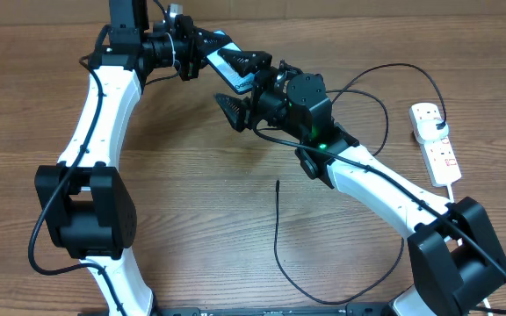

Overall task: Plug charger to phone and switch on socket
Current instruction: 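Open the right gripper and pull it away from the phone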

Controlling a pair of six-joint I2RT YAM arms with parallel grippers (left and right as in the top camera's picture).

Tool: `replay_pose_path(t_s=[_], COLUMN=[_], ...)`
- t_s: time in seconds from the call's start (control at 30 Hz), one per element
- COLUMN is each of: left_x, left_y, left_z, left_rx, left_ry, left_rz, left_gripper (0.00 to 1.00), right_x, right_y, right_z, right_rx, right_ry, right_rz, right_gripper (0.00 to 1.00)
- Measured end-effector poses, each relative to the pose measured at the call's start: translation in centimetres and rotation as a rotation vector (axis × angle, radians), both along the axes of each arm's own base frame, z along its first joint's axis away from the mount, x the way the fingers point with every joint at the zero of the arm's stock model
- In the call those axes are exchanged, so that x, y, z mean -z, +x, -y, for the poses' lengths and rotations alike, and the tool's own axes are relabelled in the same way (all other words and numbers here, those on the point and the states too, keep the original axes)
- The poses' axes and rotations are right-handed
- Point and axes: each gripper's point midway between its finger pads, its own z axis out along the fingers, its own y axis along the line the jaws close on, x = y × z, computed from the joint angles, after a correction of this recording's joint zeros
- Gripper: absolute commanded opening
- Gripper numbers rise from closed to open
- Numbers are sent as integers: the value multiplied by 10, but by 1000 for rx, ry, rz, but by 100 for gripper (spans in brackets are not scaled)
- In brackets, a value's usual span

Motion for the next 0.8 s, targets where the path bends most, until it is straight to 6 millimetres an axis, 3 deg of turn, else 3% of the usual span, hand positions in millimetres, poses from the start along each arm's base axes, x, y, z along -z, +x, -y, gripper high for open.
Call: replay_pose_path(t_s=[0.23,0.37,0.5,0.6,0.8], left_x=[-2,-10,-17,-23,-36], left_y=[3,9,7,3,-12], left_z=[-15,-68,-100,-105,-92], left_rx=[-14,-47,-54,-22,107], left_ry=[-11,-38,-68,-84,-130], left_rz=[4,62,102,142,256], left_gripper=[4,4,4,4,4], right_x=[0,5,6,7,36], right_y=[-1,-1,4,6,5], right_z=[0,3,13,19,40], right_rx=[-8,-34,-49,-78,-167], right_ry=[-9,-59,-103,-153,-291], right_rz=[10,46,104,176,195], right_gripper=[100,100,100,100,100])
